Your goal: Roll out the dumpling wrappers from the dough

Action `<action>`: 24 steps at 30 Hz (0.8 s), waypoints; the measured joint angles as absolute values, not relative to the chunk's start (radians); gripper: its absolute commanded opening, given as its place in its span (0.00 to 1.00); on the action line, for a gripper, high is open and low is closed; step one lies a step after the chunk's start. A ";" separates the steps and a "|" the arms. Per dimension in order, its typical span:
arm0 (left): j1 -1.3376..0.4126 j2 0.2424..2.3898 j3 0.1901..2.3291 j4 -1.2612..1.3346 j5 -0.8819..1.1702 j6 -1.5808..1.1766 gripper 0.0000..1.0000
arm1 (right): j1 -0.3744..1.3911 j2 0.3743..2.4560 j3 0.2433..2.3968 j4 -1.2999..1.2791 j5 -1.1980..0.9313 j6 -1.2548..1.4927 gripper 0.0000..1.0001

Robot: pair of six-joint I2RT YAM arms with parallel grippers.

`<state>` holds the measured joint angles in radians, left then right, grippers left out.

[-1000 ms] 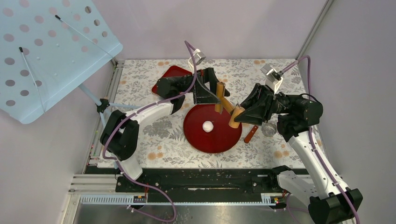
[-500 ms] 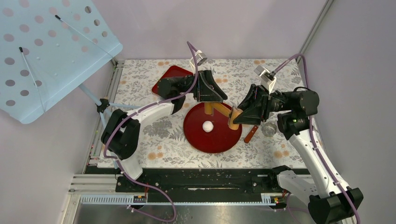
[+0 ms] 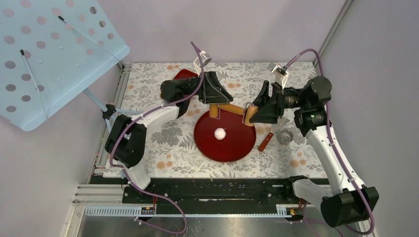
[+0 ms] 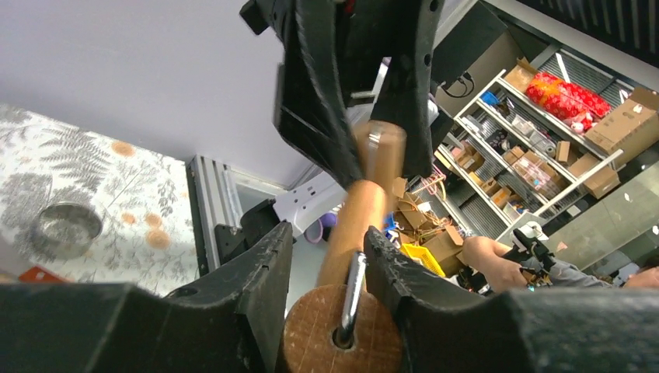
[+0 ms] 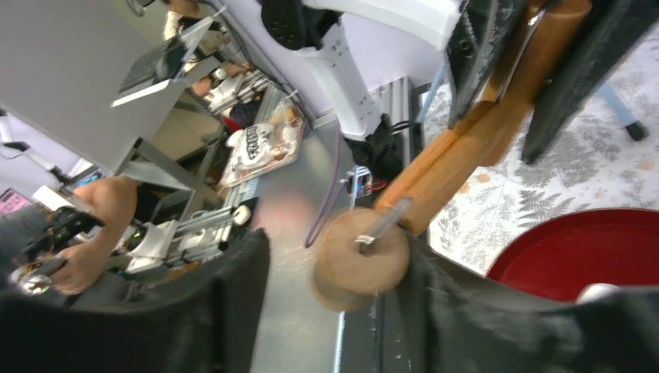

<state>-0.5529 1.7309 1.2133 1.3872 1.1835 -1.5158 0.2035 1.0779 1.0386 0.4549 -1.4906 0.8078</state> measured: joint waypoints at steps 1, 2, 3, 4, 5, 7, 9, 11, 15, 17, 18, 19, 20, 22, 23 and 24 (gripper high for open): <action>-0.542 1.731 1.208 1.386 1.187 -1.521 0.00 | 0.194 1.089 1.044 0.449 -1.501 0.807 0.88; -0.523 1.731 1.196 1.384 1.185 -1.527 0.00 | 0.181 1.100 1.048 0.440 -1.502 0.795 0.91; -0.510 1.731 1.187 1.382 1.174 -1.536 0.00 | 0.170 1.107 1.052 0.426 -1.478 0.775 0.94; -0.496 1.731 1.175 1.379 1.159 -1.546 0.00 | 0.162 1.121 1.058 0.394 -1.445 0.744 0.95; -0.493 1.731 1.169 1.378 1.143 -1.551 0.00 | 0.160 1.132 1.063 0.363 -1.415 0.717 0.96; -0.494 1.729 1.159 1.378 1.123 -1.557 0.00 | 0.160 1.153 1.071 0.266 -1.343 0.646 0.96; -0.498 1.721 1.143 1.377 1.106 -1.559 0.00 | 0.160 1.161 1.080 0.148 -1.261 0.571 0.95; -0.498 1.707 1.128 1.355 1.095 -1.546 0.00 | 0.160 1.163 1.091 0.051 -1.190 0.514 0.94; -0.493 1.659 1.093 1.264 1.073 -1.474 0.00 | 0.164 1.163 1.115 -0.089 -1.080 0.419 0.94; -0.489 1.636 1.077 1.217 1.063 -1.432 0.00 | 0.171 1.163 1.115 -0.129 -1.048 0.387 0.94; -0.486 1.626 1.070 1.195 1.057 -1.412 0.00 | 0.178 1.164 1.115 -0.146 -1.036 0.376 0.94; -0.482 1.619 1.065 1.183 1.055 -1.400 0.00 | 0.184 1.166 1.113 -0.150 -1.034 0.370 0.94; -0.479 1.612 1.059 1.172 1.051 -1.390 0.00 | 0.190 1.168 1.105 -0.139 -1.034 0.369 0.94; -0.474 1.607 1.051 1.169 1.045 -1.381 0.00 | 0.196 1.172 1.077 -0.095 -1.042 0.391 0.93; -0.473 1.607 1.049 1.169 1.044 -1.380 0.00 | 0.197 1.177 1.063 -0.067 -1.047 0.408 0.93; -0.473 1.607 1.046 1.170 1.042 -1.380 0.00 | 0.198 1.188 1.040 -0.016 -1.062 0.437 0.92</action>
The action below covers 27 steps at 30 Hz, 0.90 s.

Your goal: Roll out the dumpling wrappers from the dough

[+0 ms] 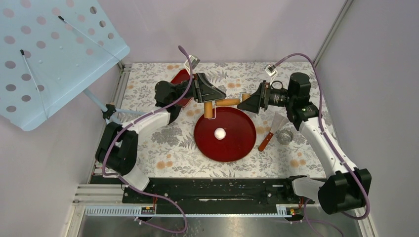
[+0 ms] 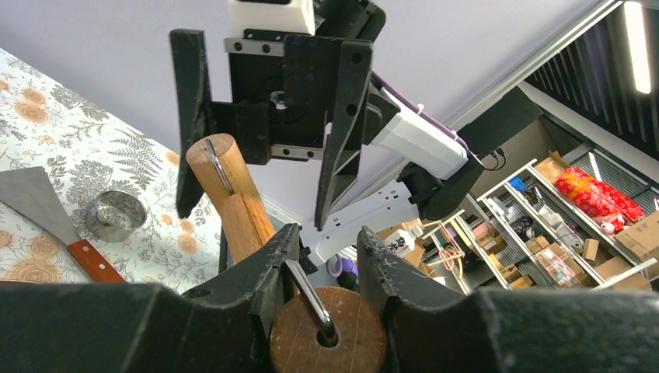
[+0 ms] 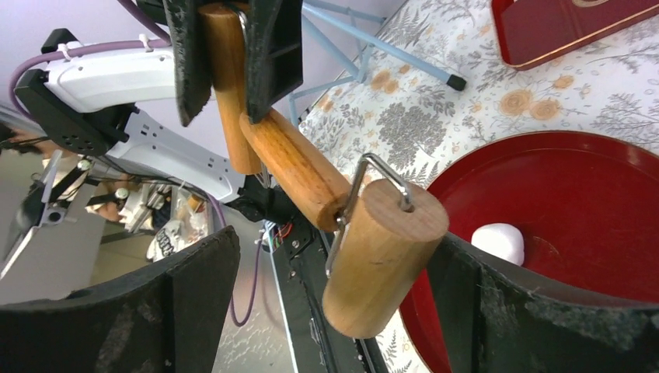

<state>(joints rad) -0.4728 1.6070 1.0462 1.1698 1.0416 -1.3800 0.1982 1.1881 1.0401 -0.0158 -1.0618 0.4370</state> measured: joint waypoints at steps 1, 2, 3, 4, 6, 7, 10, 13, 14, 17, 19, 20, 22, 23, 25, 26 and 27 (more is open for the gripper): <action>-0.472 1.607 1.045 1.171 1.041 -1.380 0.00 | 0.199 1.199 1.026 0.020 -1.072 0.461 0.92; -0.471 1.607 1.044 1.171 1.041 -1.380 0.00 | 0.199 1.212 1.014 0.059 -1.086 0.486 0.91; -0.471 1.607 1.044 1.172 1.041 -1.380 0.00 | 0.200 1.227 1.004 0.099 -1.099 0.516 0.91; -0.471 1.606 1.044 1.173 1.040 -1.379 0.00 | 0.202 1.243 0.993 0.152 -1.114 0.552 0.90; -0.472 1.603 1.038 1.174 1.039 -1.377 0.00 | 0.205 1.268 0.978 0.236 -1.137 0.611 0.90; -0.473 1.602 1.036 1.174 1.039 -1.375 0.00 | 0.208 1.282 0.971 0.285 -1.149 0.644 0.89; -0.480 1.599 1.028 1.169 1.039 -1.360 0.00 | 0.222 1.308 0.967 0.381 -1.172 0.705 0.87; -0.487 1.592 1.018 1.153 1.037 -1.336 0.00 | 0.242 1.314 0.964 0.453 -1.195 0.749 0.82; -0.488 1.589 1.018 1.148 1.033 -1.328 0.00 | 0.248 1.314 0.962 0.472 -1.200 0.759 0.80; -0.494 1.577 1.011 1.140 1.026 -1.309 0.00 | 0.271 1.314 0.951 0.532 -1.222 0.786 0.77; -0.494 1.568 1.007 1.138 1.025 -1.304 0.00 | 0.276 1.314 0.944 0.553 -1.228 0.796 0.76; -0.492 1.565 1.007 1.138 1.024 -1.302 0.00 | 0.278 1.314 0.938 0.564 -1.232 0.802 0.75; -0.489 1.560 1.006 1.139 1.023 -1.300 0.00 | 0.281 1.312 0.925 0.581 -1.237 0.809 0.72; -0.488 1.558 1.005 1.139 1.019 -1.298 0.00 | 0.283 1.312 0.920 0.586 -1.240 0.810 0.70; -0.484 1.554 1.003 1.140 1.012 -1.294 0.00 | 0.286 1.310 0.904 0.598 -1.242 0.820 0.65; -0.482 1.552 1.000 1.141 1.009 -1.293 0.00 | 0.288 1.310 0.898 0.605 -1.242 0.829 0.64; -0.480 1.549 0.997 1.142 1.005 -1.289 0.00 | 0.289 1.310 0.891 0.619 -1.241 0.839 0.64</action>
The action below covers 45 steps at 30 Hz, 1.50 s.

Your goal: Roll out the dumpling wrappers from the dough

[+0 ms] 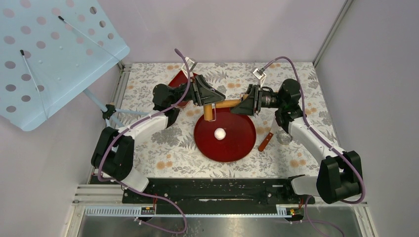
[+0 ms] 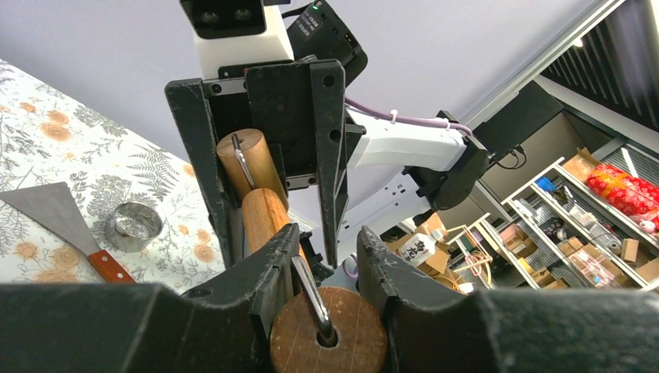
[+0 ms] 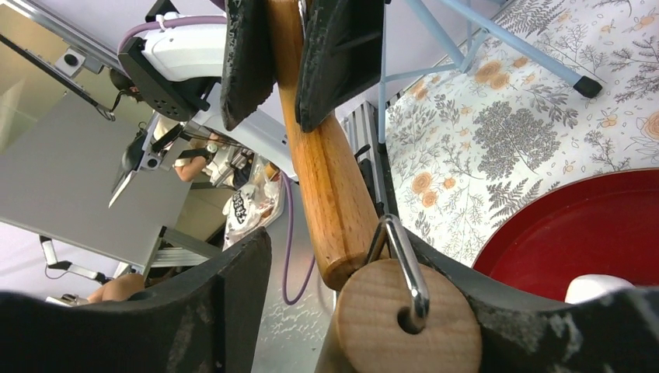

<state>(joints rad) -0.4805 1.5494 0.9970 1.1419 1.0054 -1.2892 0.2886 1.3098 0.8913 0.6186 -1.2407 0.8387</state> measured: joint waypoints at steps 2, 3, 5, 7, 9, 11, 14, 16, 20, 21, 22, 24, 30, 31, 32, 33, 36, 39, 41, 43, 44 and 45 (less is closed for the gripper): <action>-0.478 1.545 0.988 1.143 1.001 -1.282 0.00 | 0.289 1.310 0.883 0.651 -1.240 0.876 0.64; -0.478 1.544 0.986 1.142 0.999 -1.279 0.00 | 0.289 1.310 0.881 0.667 -1.240 0.891 0.65; -0.478 1.544 0.986 1.138 0.997 -1.271 0.00 | 0.290 1.310 0.881 0.713 -1.241 0.934 0.69; -0.478 1.544 0.986 1.137 0.996 -1.264 0.00 | 0.290 1.310 0.881 0.756 -1.242 0.969 0.70; -0.477 1.544 0.986 1.135 0.995 -1.263 0.00 | 0.290 1.312 0.881 0.791 -1.243 0.996 0.67; -0.477 1.544 0.986 1.134 0.995 -1.263 0.00 | 0.290 1.323 0.882 0.822 -1.250 1.021 0.65; -0.474 1.544 0.986 1.132 0.997 -1.261 0.00 | 0.290 1.359 0.883 0.886 -1.265 1.075 0.56; -0.473 1.544 0.986 1.126 0.999 -1.259 0.00 | 0.289 1.384 0.883 0.925 -1.277 1.114 0.49; -0.472 1.544 0.986 1.118 0.997 -1.256 0.00 | 0.289 1.403 0.883 0.951 -1.285 1.151 0.37; -0.472 1.544 0.986 1.119 0.997 -1.256 0.00 | 0.289 1.403 0.883 0.945 -1.283 1.153 0.43; -0.473 1.544 0.986 1.124 0.999 -1.256 0.00 | 0.289 1.404 0.883 0.930 -1.282 1.150 0.58; -0.474 1.546 0.986 1.119 1.002 -1.254 0.00 | 0.289 1.403 0.883 0.914 -1.283 1.144 0.70; -0.478 1.547 0.986 1.111 1.004 -1.254 0.00 | 0.289 1.401 0.891 0.852 -1.266 1.097 0.75; -0.478 1.547 0.986 1.111 1.004 -1.254 0.00 | 0.289 1.402 0.893 0.842 -1.265 1.092 0.74; -0.479 1.547 0.986 1.111 1.003 -1.254 0.00 | 0.289 1.401 0.895 0.833 -1.264 1.085 0.74; -0.479 1.547 0.986 1.111 1.003 -1.254 0.00 | 0.289 1.401 0.896 0.827 -1.261 1.080 0.73; -0.479 1.547 0.986 1.111 1.003 -1.254 0.00 | 0.289 1.401 0.896 0.813 -1.252 1.070 0.73; -0.479 1.547 0.986 1.111 1.003 -1.253 0.00 | 0.289 1.401 0.896 0.820 -1.249 1.075 0.77; -0.479 1.547 0.986 1.112 1.002 -1.253 0.00 | 0.289 1.401 0.897 0.826 -1.250 1.077 0.80; -0.479 1.547 0.986 1.114 1.001 -1.254 0.00 | 0.289 1.402 0.901 0.828 -1.250 1.077 0.81; -0.479 1.547 0.986 1.116 1.000 -1.254 0.00 | 0.289 1.402 0.903 0.829 -1.251 1.078 0.81; -0.479 1.547 0.986 1.118 0.999 -1.255 0.00 | 0.289 1.404 0.906 0.832 -1.251 1.079 0.81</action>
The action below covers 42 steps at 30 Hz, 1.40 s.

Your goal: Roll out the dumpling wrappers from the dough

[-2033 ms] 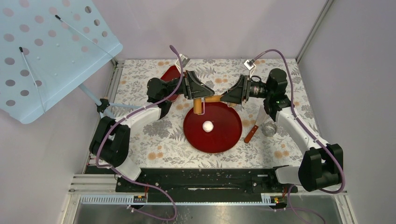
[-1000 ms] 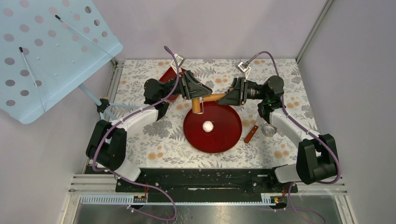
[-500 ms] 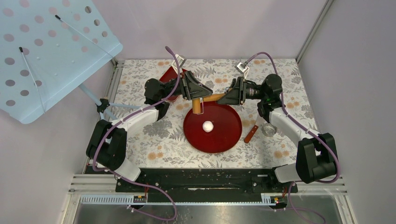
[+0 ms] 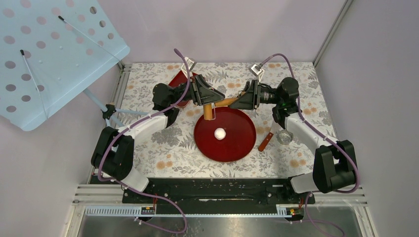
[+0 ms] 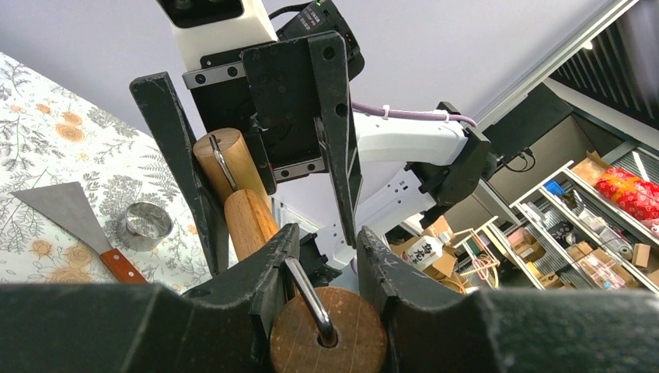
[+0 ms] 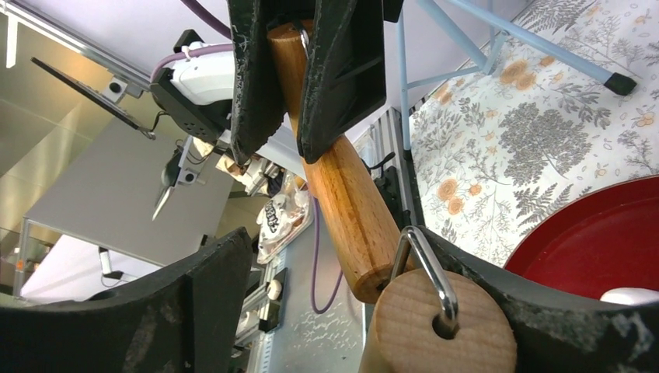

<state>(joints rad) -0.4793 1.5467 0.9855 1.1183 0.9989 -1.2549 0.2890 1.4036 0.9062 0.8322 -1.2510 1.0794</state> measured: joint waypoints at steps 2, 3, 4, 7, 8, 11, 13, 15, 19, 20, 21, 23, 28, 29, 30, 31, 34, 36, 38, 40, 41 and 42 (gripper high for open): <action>-0.479 1.547 0.986 1.126 0.996 -1.258 0.00 | 0.289 1.412 0.913 0.855 -1.256 1.099 0.81; -0.479 1.547 0.986 1.131 0.995 -1.258 0.00 | 0.289 1.418 0.915 0.877 -1.260 1.117 0.81; -0.478 1.547 0.986 1.135 0.995 -1.260 0.00 | 0.288 1.426 0.917 0.904 -1.264 1.138 0.81; -0.476 1.547 0.986 1.148 0.992 -1.264 0.00 | 0.287 1.453 0.925 0.968 -1.275 1.193 0.81; -0.476 1.547 0.986 1.151 0.991 -1.266 0.00 | 0.287 1.460 0.929 0.980 -1.277 1.203 0.81; -0.474 1.547 0.986 1.159 0.987 -1.277 0.00 | 0.287 1.464 0.938 0.961 -1.278 1.189 0.81; -0.474 1.547 0.986 1.162 0.986 -1.284 0.00 | 0.287 1.463 0.948 0.918 -1.276 1.152 0.81; -0.474 1.547 0.986 1.161 0.986 -1.289 0.00 | 0.287 1.462 0.953 0.883 -1.276 1.120 0.81; -0.473 1.549 0.986 1.163 0.981 -1.294 0.00 | 0.287 1.461 0.969 0.870 -1.292 1.111 0.83; -0.473 1.549 0.986 1.168 0.979 -1.297 0.00 | 0.287 1.461 0.978 0.864 -1.303 1.103 0.84; -0.472 1.549 0.987 1.172 0.978 -1.299 0.00 | 0.286 1.461 0.987 0.847 -1.309 1.086 0.84; -0.472 1.549 0.988 1.175 0.974 -1.303 0.00 | 0.286 1.459 1.011 0.775 -1.311 1.012 0.85; -0.477 1.549 0.989 1.168 0.991 -1.319 0.00 | 0.286 1.438 1.061 0.546 -1.293 0.804 0.84; -0.479 1.549 0.989 1.168 0.995 -1.319 0.00 | 0.286 1.437 1.066 0.529 -1.296 0.789 0.84; -0.480 1.550 0.989 1.168 0.998 -1.321 0.00 | 0.286 1.437 1.071 0.519 -1.300 0.781 0.83; -0.480 1.551 0.989 1.168 1.001 -1.322 0.00 | 0.287 1.437 1.077 0.502 -1.304 0.774 0.83; -0.480 1.558 0.989 1.169 1.003 -1.326 0.00 | 0.287 1.437 1.096 0.455 -1.315 0.754 0.82; -0.480 1.559 0.989 1.170 1.005 -1.329 0.00 | 0.288 1.437 1.101 0.437 -1.322 0.746 0.82; -0.481 1.559 0.989 1.172 1.010 -1.333 0.00 | 0.292 1.437 1.102 0.420 -1.322 0.737 0.82; -0.480 1.559 0.989 1.171 1.017 -1.335 0.00 | 0.296 1.436 1.102 0.398 -1.322 0.725 0.77; -0.480 1.559 0.989 1.171 1.020 -1.336 0.00 | 0.299 1.435 1.102 0.383 -1.321 0.715 0.74; -0.480 1.559 0.989 1.172 1.026 -1.336 0.00 | 0.300 1.433 1.102 0.369 -1.319 0.704 0.71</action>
